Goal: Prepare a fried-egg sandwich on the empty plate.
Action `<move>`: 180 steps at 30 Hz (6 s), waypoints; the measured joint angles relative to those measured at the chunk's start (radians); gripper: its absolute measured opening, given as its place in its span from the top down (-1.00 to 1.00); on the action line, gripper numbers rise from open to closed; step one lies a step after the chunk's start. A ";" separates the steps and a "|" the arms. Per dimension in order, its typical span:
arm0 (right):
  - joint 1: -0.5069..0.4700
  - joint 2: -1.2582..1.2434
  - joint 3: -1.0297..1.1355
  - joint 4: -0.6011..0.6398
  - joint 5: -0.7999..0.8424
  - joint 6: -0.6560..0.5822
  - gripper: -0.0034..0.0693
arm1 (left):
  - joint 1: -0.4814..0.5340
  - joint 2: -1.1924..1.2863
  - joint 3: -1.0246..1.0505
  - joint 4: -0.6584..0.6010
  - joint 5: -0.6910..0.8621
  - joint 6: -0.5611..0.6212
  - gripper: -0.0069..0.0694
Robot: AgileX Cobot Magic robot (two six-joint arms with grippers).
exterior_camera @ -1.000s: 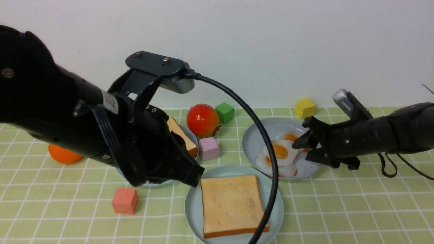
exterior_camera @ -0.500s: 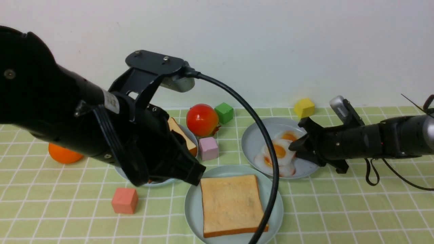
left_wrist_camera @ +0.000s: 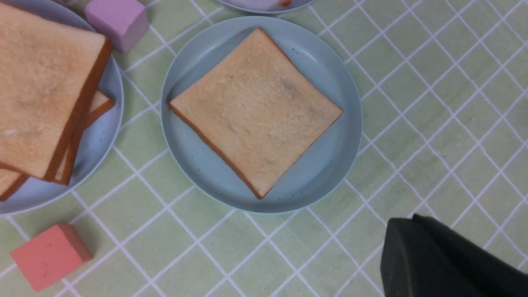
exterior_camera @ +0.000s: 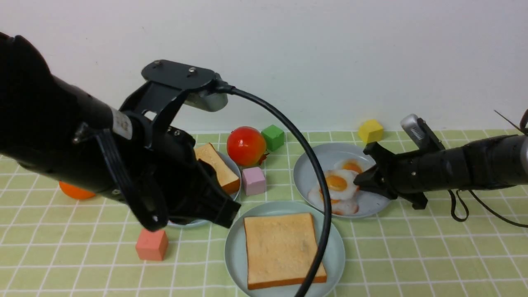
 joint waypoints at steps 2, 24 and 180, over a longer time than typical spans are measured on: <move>0.000 -0.058 0.001 -0.018 0.036 0.000 0.70 | 0.000 -0.039 0.000 0.047 0.043 -0.052 0.85; 0.284 -0.174 0.124 -0.193 0.133 -0.026 0.70 | 0.000 -0.295 0.161 0.201 0.122 -0.303 0.82; 0.329 -1.830 0.691 -0.985 0.090 0.307 0.73 | 0.353 -1.011 0.404 -0.028 0.381 -0.367 0.85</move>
